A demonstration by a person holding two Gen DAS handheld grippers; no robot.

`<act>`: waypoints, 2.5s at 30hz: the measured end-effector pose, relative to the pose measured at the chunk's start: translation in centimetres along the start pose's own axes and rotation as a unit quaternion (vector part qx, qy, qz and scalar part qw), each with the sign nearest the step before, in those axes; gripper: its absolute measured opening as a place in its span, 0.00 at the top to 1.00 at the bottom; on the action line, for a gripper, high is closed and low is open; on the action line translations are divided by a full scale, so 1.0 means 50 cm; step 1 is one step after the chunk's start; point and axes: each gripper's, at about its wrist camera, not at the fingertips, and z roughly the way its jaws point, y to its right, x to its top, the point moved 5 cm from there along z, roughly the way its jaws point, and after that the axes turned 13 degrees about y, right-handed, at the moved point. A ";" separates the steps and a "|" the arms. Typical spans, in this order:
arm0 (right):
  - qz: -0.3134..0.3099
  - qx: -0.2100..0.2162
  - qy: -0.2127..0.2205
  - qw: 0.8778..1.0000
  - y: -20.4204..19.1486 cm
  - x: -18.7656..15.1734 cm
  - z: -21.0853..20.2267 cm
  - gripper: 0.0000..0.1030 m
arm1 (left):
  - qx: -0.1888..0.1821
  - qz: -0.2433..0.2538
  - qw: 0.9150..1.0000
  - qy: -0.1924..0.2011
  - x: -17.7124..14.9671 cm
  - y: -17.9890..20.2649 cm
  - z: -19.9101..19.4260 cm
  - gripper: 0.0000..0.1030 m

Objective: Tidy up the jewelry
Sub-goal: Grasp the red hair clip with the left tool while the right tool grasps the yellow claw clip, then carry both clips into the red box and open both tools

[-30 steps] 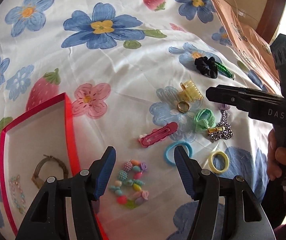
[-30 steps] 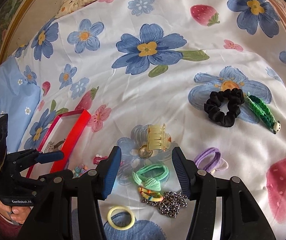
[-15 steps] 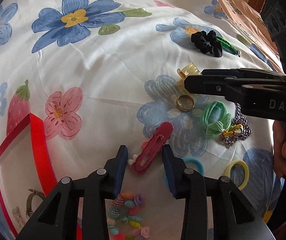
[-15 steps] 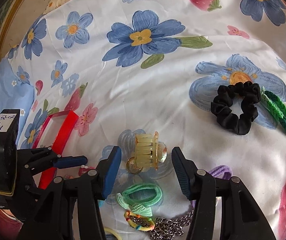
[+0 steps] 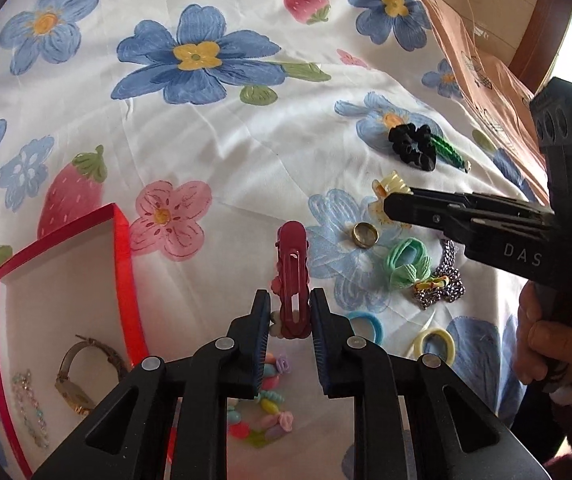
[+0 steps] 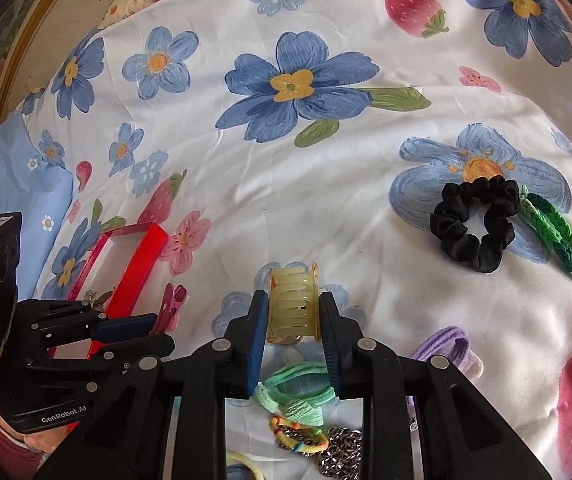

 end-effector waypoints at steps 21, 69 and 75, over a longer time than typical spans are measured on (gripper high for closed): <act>-0.036 0.079 -0.002 0.996 -0.192 -0.038 -0.047 0.75 | 0.054 -0.109 0.991 0.062 -0.110 -0.101 -0.253 0.82; -0.137 0.150 -0.109 0.973 -0.469 -0.170 0.133 0.75 | 0.152 -0.201 0.968 -0.012 -0.217 -0.338 -0.202 0.81; -0.140 0.151 -0.111 0.972 -0.473 -0.171 0.136 0.75 | 0.150 -0.200 0.968 -0.014 -0.217 -0.340 -0.197 0.81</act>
